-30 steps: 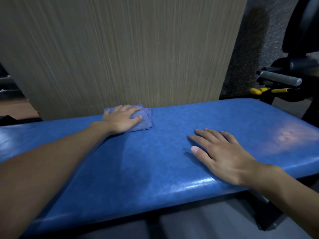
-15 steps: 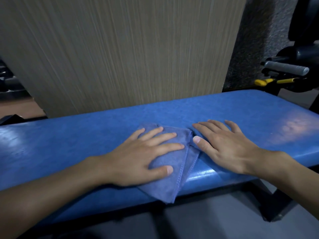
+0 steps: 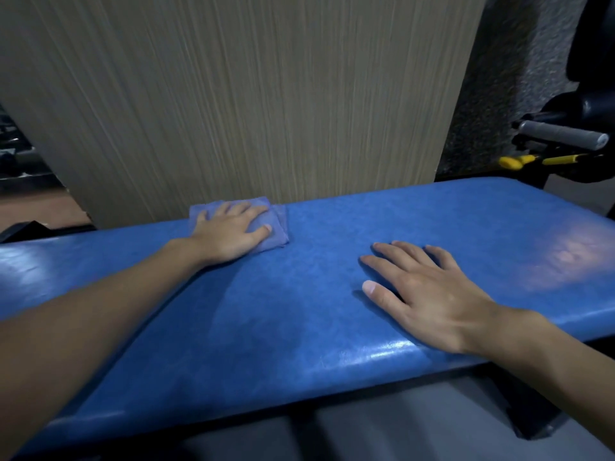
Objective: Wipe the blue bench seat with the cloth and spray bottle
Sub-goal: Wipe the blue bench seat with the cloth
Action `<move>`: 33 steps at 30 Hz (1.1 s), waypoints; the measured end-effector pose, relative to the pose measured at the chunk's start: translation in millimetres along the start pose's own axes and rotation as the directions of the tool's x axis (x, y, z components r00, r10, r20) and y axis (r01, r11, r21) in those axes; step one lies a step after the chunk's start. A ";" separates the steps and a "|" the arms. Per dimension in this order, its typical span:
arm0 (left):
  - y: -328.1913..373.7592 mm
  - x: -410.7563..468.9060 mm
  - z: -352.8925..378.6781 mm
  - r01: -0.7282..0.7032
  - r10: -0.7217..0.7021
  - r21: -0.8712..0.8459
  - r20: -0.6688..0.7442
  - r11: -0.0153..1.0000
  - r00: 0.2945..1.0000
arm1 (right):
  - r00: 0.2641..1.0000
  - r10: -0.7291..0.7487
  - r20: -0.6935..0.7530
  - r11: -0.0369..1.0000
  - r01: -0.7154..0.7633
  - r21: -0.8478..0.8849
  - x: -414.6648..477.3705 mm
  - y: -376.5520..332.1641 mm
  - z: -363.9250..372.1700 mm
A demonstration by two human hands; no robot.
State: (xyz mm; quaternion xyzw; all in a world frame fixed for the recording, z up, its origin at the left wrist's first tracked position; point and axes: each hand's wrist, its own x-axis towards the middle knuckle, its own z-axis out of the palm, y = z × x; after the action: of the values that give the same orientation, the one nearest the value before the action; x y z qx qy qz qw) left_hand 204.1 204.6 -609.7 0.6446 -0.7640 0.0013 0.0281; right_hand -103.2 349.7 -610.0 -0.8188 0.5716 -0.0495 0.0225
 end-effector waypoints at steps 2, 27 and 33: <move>22.3 -32.7 -4.0 -0.075 0.074 0.019 0.043 0.997 0.996 | 1.000 0.000 -0.011 1.000 0.000 0.003 0.3 1.2 -0.1; -13.4 -25.3 -1.9 0.005 -0.006 0.032 0.023 0.999 1.000 | 1.000 0.010 -0.016 1.000 -0.009 0.015 11.7 -8.5 0.3; 61.0 -152.0 -13.5 -0.480 0.475 0.098 0.072 0.872 0.877 | 1.000 0.010 -0.023 0.999 -0.009 0.037 11.0 -8.3 -1.5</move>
State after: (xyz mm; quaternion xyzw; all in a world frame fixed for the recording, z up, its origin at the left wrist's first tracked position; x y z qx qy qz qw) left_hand 169.9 365.1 -600.9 0.4364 -0.8986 0.0365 -0.0268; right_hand -91.8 342.3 -607.2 -0.8149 0.5746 -0.0694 0.0313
